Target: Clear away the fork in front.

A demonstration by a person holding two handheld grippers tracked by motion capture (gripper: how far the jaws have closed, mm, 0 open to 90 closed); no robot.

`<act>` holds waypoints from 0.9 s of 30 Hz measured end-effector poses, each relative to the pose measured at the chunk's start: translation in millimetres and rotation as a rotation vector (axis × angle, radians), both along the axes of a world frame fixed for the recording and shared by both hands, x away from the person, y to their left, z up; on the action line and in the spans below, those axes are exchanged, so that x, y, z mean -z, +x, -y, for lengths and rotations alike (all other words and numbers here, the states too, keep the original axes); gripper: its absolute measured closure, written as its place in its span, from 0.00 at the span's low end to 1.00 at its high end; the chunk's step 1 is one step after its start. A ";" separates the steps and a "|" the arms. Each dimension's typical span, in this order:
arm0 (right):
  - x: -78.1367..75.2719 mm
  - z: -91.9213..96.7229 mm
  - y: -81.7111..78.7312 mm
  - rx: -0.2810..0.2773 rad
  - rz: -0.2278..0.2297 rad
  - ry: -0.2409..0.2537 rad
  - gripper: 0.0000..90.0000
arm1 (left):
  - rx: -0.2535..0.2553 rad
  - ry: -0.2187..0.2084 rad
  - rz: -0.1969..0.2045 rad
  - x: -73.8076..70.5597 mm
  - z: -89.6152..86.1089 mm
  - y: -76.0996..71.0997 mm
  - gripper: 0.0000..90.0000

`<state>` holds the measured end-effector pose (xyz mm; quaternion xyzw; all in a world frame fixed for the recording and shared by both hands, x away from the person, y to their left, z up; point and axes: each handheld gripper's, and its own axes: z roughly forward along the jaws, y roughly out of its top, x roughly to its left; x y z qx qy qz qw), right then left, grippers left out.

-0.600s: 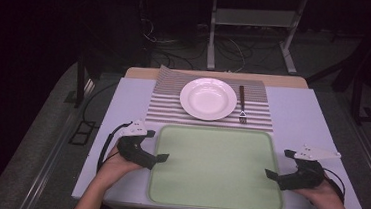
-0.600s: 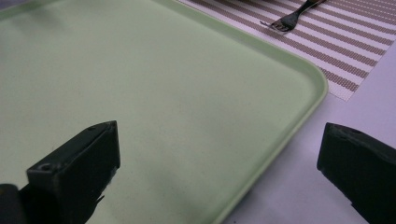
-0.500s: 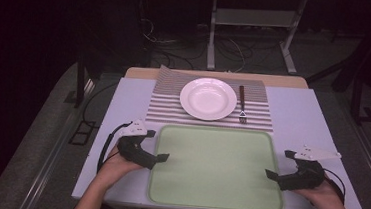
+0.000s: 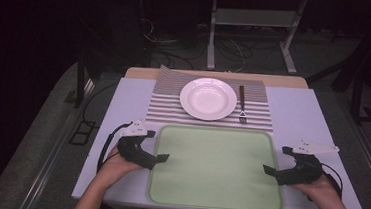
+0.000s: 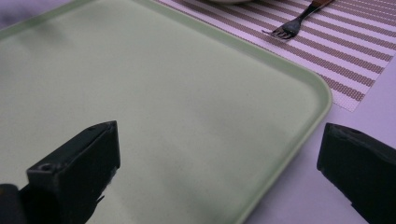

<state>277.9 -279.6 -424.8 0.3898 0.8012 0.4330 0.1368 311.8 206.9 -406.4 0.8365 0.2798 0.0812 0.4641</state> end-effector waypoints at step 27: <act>-8.2 -8.5 32.9 0.034 -0.005 0.033 0.00 | 0.016 0.007 0.019 0.8 3.0 -3.8 0.00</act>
